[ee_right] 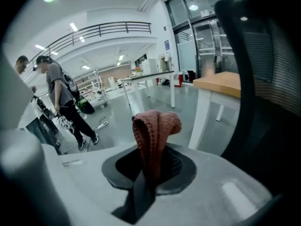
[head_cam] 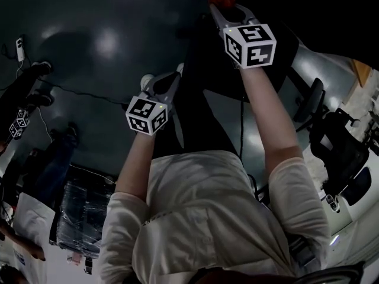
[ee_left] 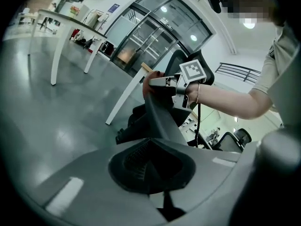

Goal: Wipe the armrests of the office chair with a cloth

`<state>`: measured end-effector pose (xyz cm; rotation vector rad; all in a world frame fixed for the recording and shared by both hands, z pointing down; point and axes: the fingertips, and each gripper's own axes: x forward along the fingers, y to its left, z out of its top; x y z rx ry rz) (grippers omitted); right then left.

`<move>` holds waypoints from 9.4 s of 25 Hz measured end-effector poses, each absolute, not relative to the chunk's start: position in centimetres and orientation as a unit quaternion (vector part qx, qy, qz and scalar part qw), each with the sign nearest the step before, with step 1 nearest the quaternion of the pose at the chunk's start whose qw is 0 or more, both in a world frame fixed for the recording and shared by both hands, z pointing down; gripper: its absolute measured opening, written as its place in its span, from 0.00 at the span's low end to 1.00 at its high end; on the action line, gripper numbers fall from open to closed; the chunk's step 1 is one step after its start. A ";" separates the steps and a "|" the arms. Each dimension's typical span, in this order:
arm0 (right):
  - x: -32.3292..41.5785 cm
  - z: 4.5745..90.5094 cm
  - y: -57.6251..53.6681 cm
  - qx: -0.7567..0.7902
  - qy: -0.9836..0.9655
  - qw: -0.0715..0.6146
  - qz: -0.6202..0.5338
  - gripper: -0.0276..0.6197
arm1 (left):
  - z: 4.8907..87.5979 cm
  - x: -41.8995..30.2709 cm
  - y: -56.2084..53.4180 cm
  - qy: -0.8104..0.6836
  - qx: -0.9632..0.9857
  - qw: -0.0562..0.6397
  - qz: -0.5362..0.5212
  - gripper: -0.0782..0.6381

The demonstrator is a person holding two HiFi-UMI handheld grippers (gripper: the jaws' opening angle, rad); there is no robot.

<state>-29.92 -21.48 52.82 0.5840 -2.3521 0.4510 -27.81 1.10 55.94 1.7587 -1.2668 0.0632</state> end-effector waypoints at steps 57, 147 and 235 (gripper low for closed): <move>-29.0 54.7 8.9 0.247 -0.830 0.393 0.309 0.12 | 51.9 -36.3 8.5 -0.426 0.812 0.391 0.081 0.13; 24.4 54.1 -21.3 0.238 -0.884 0.368 0.162 0.12 | 57.4 26.0 -7.2 -0.421 0.776 0.459 0.098 0.12; 34.7 55.1 -6.0 0.401 -0.817 0.074 0.407 0.12 | 57.2 25.0 -7.8 -0.447 0.775 0.426 0.132 0.11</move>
